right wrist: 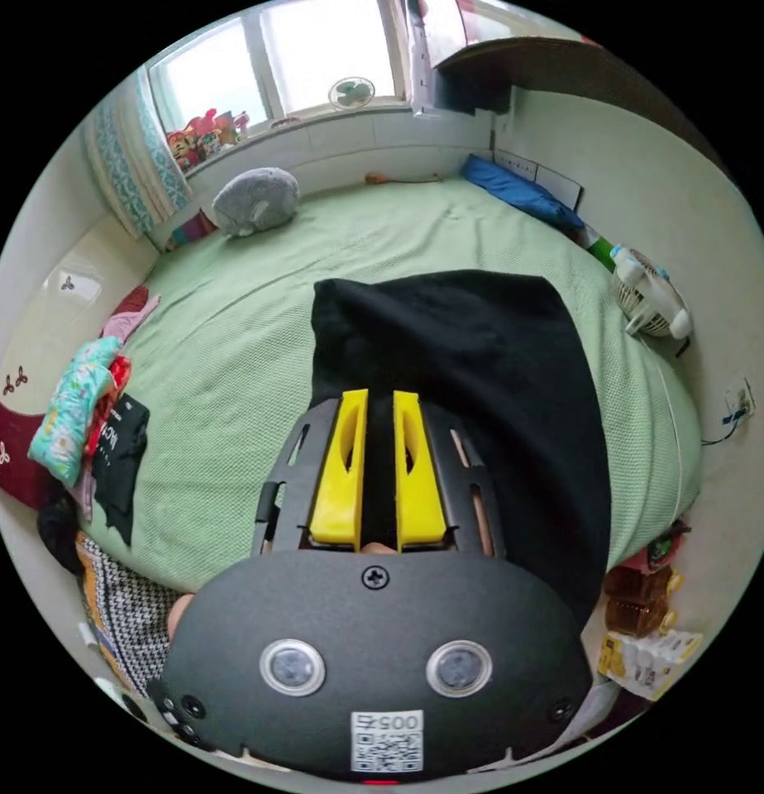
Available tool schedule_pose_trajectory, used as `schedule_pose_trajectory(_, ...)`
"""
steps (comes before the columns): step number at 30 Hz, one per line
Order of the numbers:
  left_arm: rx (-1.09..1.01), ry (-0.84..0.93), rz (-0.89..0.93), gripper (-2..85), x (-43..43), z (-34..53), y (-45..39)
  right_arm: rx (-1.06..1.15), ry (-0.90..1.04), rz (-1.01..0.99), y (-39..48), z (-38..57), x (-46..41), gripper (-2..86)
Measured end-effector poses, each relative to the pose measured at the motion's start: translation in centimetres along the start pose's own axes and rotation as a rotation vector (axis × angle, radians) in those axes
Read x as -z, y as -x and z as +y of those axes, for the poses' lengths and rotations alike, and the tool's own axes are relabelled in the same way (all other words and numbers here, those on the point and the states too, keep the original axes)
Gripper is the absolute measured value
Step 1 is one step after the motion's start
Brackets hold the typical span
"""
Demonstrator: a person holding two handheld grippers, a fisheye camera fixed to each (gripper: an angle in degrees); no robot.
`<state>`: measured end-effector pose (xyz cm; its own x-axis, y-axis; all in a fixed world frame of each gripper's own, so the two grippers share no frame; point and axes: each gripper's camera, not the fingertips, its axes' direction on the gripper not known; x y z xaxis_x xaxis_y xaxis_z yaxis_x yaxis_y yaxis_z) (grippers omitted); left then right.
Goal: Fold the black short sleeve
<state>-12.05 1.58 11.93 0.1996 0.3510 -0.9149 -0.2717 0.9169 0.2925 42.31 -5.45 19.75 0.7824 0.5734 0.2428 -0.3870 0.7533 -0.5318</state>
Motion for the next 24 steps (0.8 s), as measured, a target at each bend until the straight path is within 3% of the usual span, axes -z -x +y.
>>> schedule_pose_trajectory(6,0.163,-0.037,-0.268,7.1,7.1,5.2,7.9,0.255,-0.065,-0.068,8.9,6.1,2.9,9.4)
schedule_pose_trajectory(11,0.4,0.001,-0.418,6.1,11.2,10.1,16.6,0.425,-0.008,-0.204,18.8,13.4,-1.5,11.0)
schedule_pose_trajectory(15,0.441,0.096,-0.491,5.6,10.1,11.5,21.4,0.421,0.076,-0.198,24.7,15.8,-7.7,10.1)
schedule_pose_trajectory(20,0.483,0.222,-0.538,5.9,6.5,12.7,26.6,0.234,0.153,-0.195,30.2,16.2,-15.3,7.5)
schedule_pose_trajectory(24,0.468,0.217,-0.555,5.8,5.5,13.4,28.0,0.236,0.156,-0.168,33.4,17.0,-17.9,6.3)
